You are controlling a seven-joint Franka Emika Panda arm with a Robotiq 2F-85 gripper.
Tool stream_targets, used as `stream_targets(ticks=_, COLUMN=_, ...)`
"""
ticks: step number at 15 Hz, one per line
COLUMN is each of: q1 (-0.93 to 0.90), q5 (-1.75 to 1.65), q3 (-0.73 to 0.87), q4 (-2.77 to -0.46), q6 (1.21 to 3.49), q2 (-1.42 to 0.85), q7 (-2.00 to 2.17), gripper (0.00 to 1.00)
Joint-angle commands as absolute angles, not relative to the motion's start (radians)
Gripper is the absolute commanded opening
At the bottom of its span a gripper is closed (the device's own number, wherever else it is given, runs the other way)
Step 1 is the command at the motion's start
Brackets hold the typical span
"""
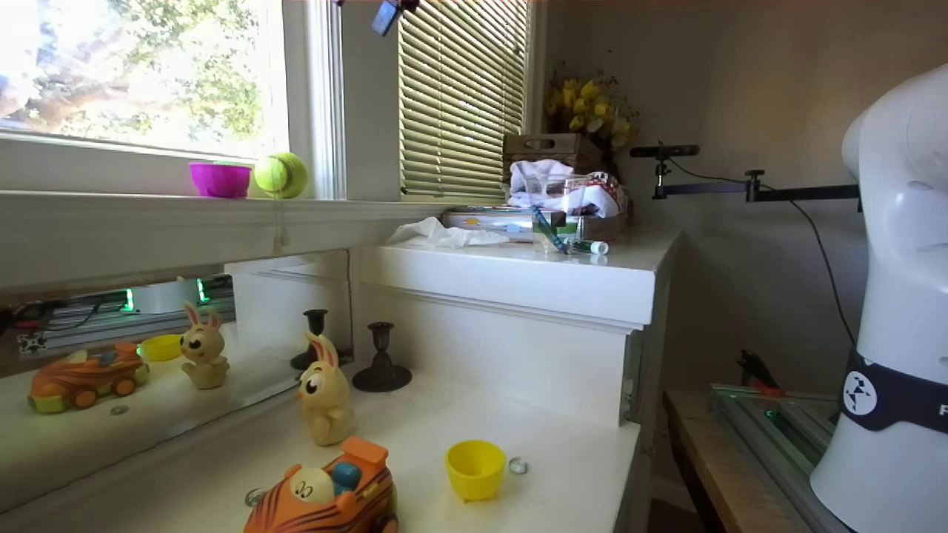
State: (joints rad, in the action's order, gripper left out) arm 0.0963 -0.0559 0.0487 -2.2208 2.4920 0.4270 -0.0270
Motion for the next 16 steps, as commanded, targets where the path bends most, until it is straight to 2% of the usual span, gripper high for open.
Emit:
stream_targets(ticks=1, q1=0.031, q5=-0.026, q3=0.062, q4=-2.163, q6=2.548, q2=0.402, q7=-0.101, gripper=1.0)
stream_targets(ticks=9, q1=-0.011, q5=-0.021, q3=0.076, q4=-2.151, q6=2.81, q2=0.292, q7=-0.149, gripper=1.0)
stream_targets(ticks=16, q1=-0.051, q5=0.024, q3=0.101, q4=-2.149, q6=2.946, q2=0.203, q7=-0.186, gripper=1.0)
